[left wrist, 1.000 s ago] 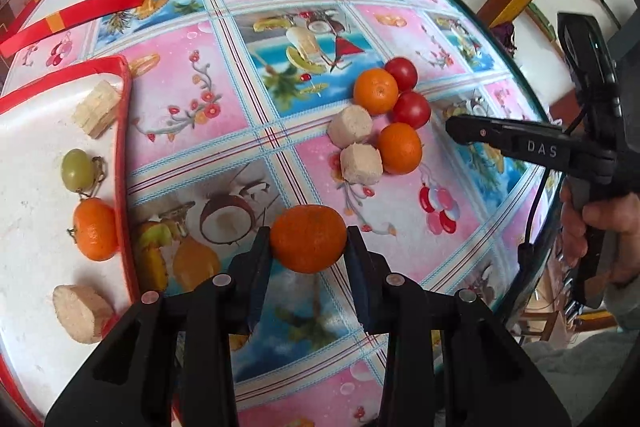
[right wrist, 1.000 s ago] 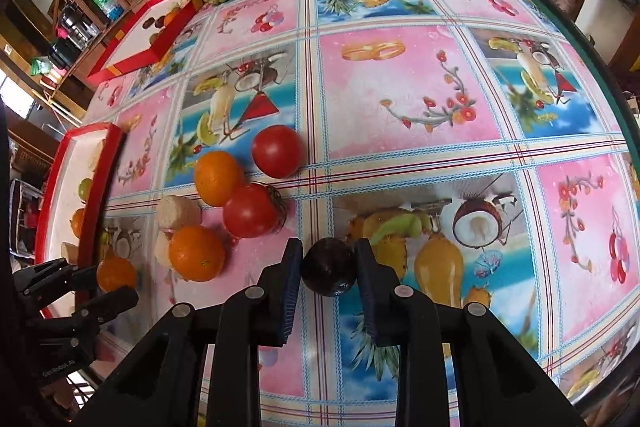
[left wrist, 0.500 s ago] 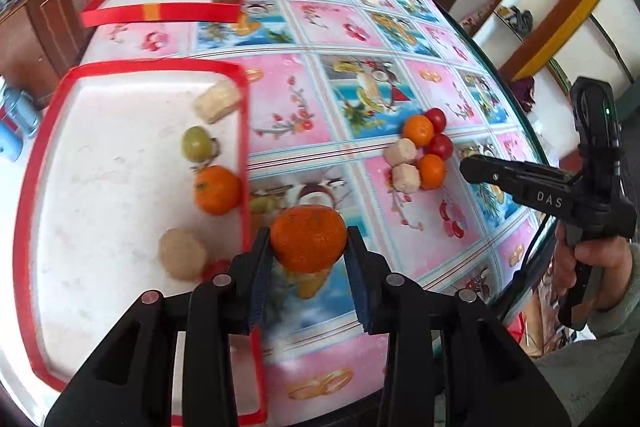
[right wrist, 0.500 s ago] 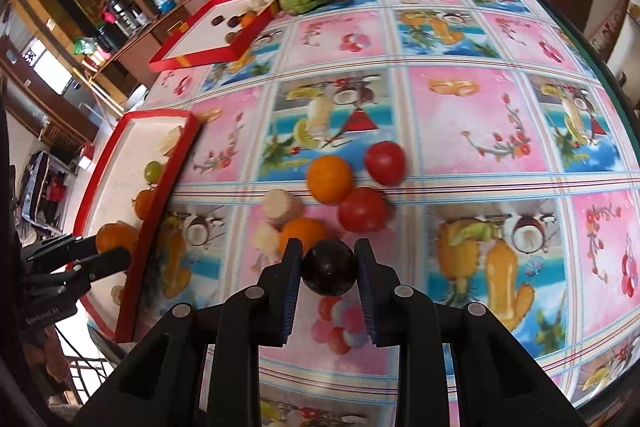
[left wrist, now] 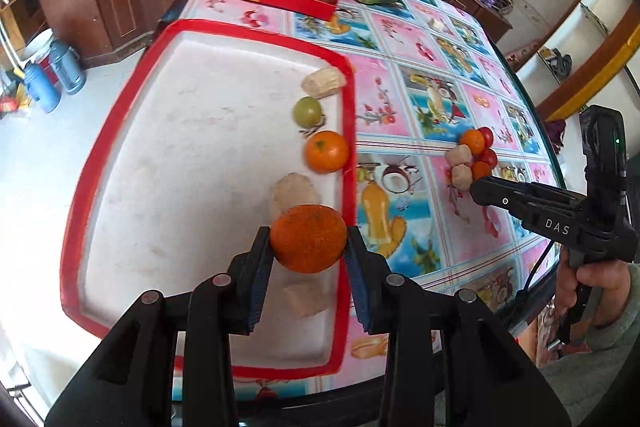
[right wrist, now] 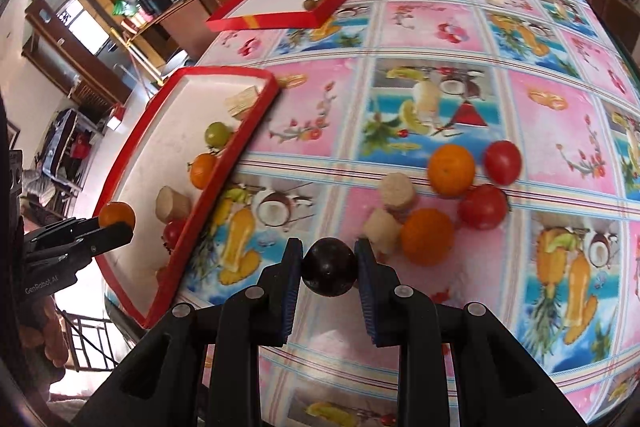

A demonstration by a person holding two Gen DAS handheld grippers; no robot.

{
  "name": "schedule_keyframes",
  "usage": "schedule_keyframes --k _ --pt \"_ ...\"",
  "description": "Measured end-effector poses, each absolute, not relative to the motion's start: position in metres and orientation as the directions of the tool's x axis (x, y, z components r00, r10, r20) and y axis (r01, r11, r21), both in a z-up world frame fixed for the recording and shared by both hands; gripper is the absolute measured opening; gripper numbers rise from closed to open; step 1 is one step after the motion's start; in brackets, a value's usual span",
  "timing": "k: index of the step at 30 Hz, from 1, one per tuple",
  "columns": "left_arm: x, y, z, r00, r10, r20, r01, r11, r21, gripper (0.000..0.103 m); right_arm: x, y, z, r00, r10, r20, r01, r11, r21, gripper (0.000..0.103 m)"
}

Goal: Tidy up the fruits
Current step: 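Carry the orange and plum over the large red tray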

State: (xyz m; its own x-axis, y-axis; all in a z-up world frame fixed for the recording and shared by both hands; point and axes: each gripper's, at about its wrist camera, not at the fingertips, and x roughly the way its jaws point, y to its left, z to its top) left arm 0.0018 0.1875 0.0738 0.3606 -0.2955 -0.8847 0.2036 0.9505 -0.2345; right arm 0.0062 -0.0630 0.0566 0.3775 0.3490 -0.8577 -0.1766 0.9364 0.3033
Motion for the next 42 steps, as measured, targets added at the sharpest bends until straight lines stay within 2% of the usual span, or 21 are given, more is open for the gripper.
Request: schedule_keyframes --k 11,17,29,42 --pt "-0.007 0.23 0.056 0.361 -0.254 -0.897 0.092 0.967 -0.237 0.033 0.019 -0.006 0.068 0.338 0.398 -0.853 -0.308 0.903 0.299 0.027" --pt "-0.006 0.237 0.046 0.347 -0.261 -0.901 0.085 0.965 -0.248 0.033 0.036 0.027 0.079 0.304 0.441 -0.844 -0.362 0.873 0.326 0.027" --pt "0.012 0.213 0.033 0.306 -0.296 -0.905 0.176 0.952 -0.252 0.033 0.084 0.107 0.065 0.188 0.472 -0.861 -0.448 0.822 0.352 0.027" --pt "0.011 0.183 0.026 0.265 -0.302 -0.916 0.296 0.929 -0.221 0.033 0.09 0.14 0.032 0.185 0.363 -0.913 -0.528 0.82 0.219 0.028"
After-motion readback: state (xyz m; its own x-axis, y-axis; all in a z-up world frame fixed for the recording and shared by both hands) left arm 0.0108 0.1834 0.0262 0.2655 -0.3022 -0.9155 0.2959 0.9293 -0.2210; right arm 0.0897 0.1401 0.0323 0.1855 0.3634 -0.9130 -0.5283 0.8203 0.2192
